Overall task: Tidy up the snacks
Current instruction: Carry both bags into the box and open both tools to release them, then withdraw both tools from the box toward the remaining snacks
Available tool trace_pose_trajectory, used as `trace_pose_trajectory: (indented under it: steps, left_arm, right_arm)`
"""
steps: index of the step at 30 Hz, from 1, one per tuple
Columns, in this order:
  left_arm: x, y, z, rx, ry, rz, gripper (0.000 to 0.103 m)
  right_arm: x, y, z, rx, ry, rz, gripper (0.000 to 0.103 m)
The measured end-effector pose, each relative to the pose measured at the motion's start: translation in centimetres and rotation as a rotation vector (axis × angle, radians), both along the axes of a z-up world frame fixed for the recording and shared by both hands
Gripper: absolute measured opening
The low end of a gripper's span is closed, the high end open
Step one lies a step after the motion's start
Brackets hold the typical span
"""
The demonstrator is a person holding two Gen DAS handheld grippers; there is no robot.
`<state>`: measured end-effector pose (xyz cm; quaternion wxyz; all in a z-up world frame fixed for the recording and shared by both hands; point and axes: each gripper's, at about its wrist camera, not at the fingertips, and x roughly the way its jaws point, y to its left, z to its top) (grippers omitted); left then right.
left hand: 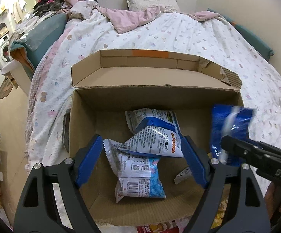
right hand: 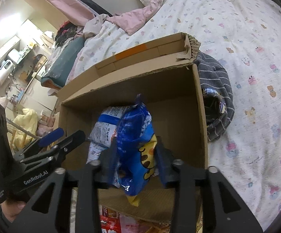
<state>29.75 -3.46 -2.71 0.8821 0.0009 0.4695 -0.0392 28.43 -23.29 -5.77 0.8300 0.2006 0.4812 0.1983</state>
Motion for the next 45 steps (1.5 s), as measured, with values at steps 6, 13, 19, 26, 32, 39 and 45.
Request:
trace_pose_trajectory:
  steps: [6, 13, 19, 26, 32, 39, 45]
  left_arm:
    - [-0.6, 0.4, 0.3, -0.004, -0.005, 0.010, 0.081]
    - [-2.0, 0.9, 1.0, -0.016, -0.012, 0.024, 0.081]
    - [-3.6, 1.1, 1.6, -0.008, -0.016, 0.027, 0.081]
    - [-6.1, 1.8, 2.0, -0.034, 0.004, 0.043, 0.081]
    - [-8.7, 2.5, 1.9, -0.027, 0.018, 0.053, 0.081]
    - [-11.1, 3.5, 1.8, -0.042, 0.036, 0.074, 0.081]
    - [-13.2, 3.6, 1.6, -0.036, 0.043, 0.070, 0.081]
  right_arm:
    - [-0.1, -0.5, 0.9, 0.015, -0.027, -0.021, 0.073]
    - [-0.9, -0.5, 1.9, -0.001, -0.056, -0.017, 0.073]
    - [-2.9, -1.0, 3.1, 0.000, -0.079, -0.023, 0.073]
    - [-4.9, -1.4, 4.2, -0.014, -0.097, -0.030, 0.073]
    - [-7.0, -2.1, 4.3, -0.012, -0.089, -0.044, 0.073]
    - [-9.9, -2.3, 4.6, -0.017, -0.088, -0.039, 0.073]
    - [-11.9, -2.4, 4.7, -0.028, -0.090, -0.035, 0.073]
